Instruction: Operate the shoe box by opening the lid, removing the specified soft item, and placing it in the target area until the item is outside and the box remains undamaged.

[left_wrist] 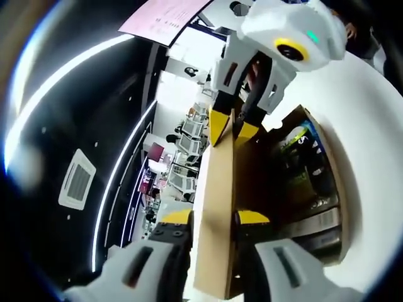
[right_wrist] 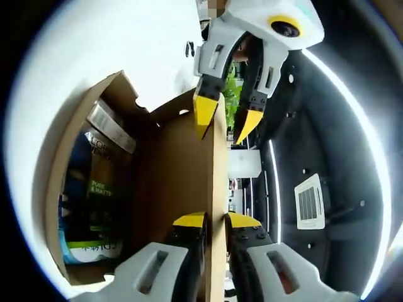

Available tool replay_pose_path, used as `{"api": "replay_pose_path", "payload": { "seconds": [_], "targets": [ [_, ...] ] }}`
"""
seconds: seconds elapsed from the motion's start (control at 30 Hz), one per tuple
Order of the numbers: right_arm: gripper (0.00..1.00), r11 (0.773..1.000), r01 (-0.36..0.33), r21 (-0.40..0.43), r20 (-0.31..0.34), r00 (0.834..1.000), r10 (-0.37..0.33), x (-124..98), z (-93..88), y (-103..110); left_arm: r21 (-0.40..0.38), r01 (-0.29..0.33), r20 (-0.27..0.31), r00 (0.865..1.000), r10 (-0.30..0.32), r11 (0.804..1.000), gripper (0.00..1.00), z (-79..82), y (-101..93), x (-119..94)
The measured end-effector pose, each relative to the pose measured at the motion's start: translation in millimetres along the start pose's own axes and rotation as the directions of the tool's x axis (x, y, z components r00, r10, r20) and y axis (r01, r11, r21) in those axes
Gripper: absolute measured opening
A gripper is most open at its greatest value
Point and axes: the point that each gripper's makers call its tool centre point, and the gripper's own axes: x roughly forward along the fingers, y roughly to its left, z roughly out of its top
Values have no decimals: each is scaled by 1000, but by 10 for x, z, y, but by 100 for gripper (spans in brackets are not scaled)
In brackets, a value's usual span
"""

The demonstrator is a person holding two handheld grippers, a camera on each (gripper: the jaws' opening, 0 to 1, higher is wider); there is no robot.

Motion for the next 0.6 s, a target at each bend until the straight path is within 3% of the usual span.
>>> {"api": "replay_pose_path", "payload": {
  "seconds": [0.2,0.37,0.5,0.6],
  "targets": [
    [10,1000,2,3,-1,1000,-2,-12,6,7,-13,14,30,999,-14,1000,27,62,-41,-280],
    [10,1000,1,7,-2,1000,-1,-15,8,7,32,65,-17,998,-64,997,30,-27,-221,-467],
    [10,1000,2,10,-3,1000,-2,-14,7,6,76,182,-60,982,-178,980,37,-144,-557,-512],
    [10,1000,2,12,-4,1000,-2,-15,3,7,67,213,-95,974,-207,975,38,-264,-689,-475]
  ]
}}
